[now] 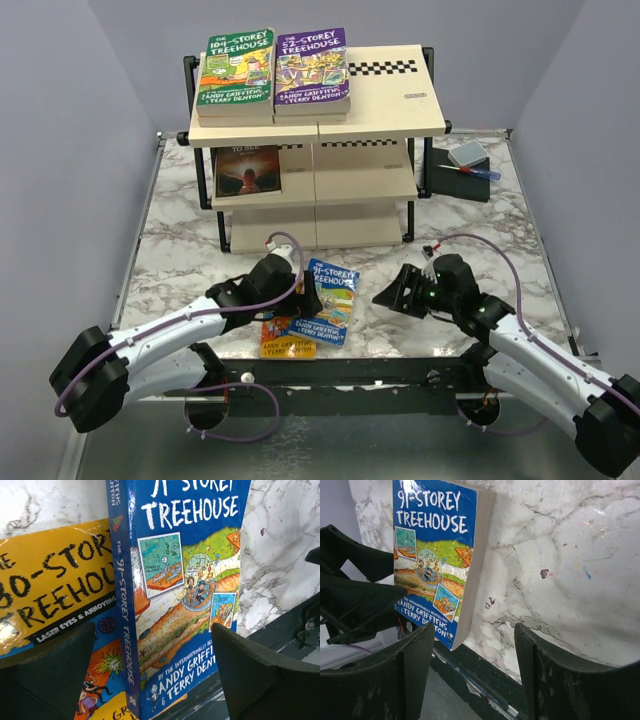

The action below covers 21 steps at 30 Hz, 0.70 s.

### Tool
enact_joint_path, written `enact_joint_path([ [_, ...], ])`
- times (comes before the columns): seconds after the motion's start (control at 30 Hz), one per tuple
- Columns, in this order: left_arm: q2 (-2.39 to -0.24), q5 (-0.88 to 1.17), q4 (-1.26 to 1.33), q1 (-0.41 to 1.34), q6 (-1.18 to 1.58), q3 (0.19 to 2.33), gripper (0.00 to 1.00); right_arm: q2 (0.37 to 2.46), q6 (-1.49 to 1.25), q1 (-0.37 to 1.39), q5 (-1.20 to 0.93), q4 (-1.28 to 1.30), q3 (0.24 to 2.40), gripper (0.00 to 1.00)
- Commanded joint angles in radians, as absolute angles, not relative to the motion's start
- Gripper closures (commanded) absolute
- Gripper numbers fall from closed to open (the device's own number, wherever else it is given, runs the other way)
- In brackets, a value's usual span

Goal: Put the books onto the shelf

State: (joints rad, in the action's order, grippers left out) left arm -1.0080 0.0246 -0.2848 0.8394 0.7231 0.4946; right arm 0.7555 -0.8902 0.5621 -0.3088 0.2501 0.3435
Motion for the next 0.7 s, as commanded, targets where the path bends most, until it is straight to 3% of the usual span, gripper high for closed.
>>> enact_joint_path([
  [0.0, -1.058, 0.102, -0.158, 0.836, 0.779, 0.456, 0.01, 0.794, -0.953, 0.566, -0.405, 0.048, 0.28, 0.33],
  [0.2, -1.118, 0.175, -0.063, 0.835, 0.818, 0.425, 0.01, 0.907, -1.02, 0.566, -0.483, -0.171, 0.196, 0.39],
  [0.67, -1.23, 0.266, 0.091, 0.835, 0.85, 0.395, 0.28, 1.076, -1.049, 0.569, -0.467, -0.329, 0.151, 0.48],
])
